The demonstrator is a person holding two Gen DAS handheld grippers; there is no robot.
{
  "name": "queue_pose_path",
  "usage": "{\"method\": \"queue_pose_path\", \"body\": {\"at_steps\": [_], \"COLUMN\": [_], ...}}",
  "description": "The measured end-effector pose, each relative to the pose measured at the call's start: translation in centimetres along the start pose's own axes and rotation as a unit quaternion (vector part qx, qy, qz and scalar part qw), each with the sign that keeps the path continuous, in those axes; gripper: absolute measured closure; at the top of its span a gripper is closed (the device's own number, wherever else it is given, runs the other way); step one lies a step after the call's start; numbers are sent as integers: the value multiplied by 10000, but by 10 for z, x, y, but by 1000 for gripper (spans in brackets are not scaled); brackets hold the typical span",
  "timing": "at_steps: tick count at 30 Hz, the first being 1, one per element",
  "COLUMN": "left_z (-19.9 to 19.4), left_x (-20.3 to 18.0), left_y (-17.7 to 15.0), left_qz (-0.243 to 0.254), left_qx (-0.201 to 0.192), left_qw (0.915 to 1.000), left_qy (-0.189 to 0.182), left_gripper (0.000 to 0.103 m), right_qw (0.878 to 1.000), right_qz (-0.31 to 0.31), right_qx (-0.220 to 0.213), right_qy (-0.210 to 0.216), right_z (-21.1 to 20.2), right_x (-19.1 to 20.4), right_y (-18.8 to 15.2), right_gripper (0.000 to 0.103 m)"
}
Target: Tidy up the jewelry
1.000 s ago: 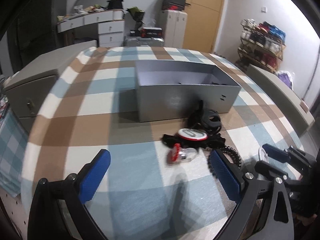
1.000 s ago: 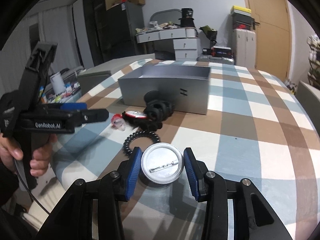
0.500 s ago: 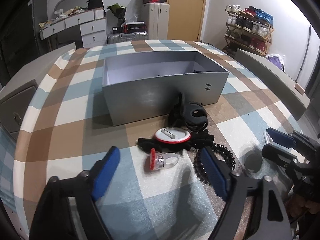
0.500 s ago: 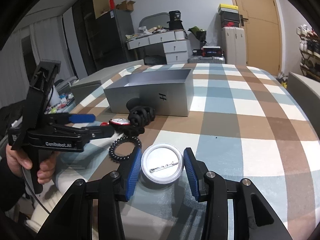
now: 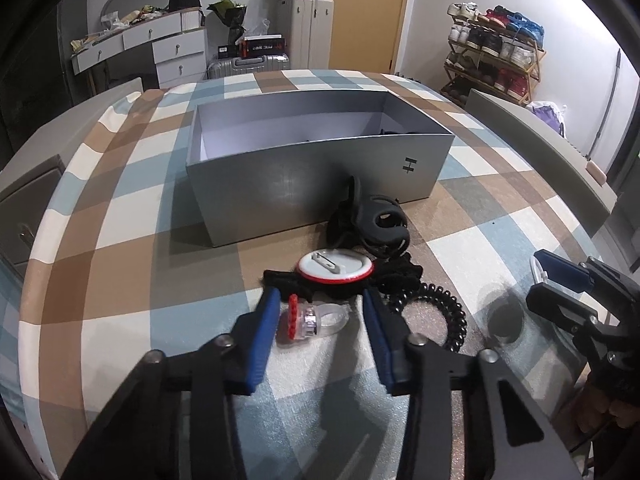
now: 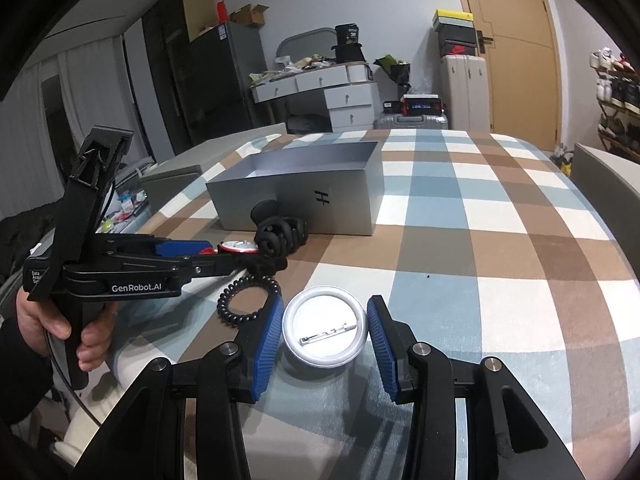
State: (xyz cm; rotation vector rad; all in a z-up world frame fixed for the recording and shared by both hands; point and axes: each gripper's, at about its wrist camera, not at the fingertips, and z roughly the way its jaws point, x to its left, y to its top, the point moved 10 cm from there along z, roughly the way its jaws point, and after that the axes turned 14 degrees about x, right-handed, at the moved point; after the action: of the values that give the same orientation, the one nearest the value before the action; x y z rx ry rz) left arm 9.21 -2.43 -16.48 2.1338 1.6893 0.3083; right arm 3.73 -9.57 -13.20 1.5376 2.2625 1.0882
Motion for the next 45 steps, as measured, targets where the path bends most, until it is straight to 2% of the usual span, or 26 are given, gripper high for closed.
{"method": "queue_pose_path", "body": {"at_steps": [2,7,19,24,32,39,45], "left_z": [1,1,-17,-29,-50,-62,-60], "left_x": [-1,0,6,9,18,23,31], "left_y": [0,-1,-4,-2,17,52,78], "left_qz": [15,-99,-230,-275,-365,-417,-455], "left_qx": [17,19,-203,-284,-574,-921,-1026], "left_qw": [10000,9997,9994,9991,9975,9946,9933], "left_qy": [9,-202,-147,-155,-210,-228,-287], "left_gripper": [79,79,79,79,79,79,79], "right_qw": [10000,10000,10000,9998,9982,9957,9942], "right_qz": [6,-39,-96,-55,-56,76,30], "right_qx": [-3,8,-23,-60,-211,-228,-241], "right_qy": [2,-23,-10,181,551,892,1049], "right_z": [0,0,-5,-8,-14,1,10], "right_x": [0,1,6,11,20,16,14], "right_y": [0,-2,2,12,48,89,119], "right_gripper": [61,61,61,61,61,61,61]}}
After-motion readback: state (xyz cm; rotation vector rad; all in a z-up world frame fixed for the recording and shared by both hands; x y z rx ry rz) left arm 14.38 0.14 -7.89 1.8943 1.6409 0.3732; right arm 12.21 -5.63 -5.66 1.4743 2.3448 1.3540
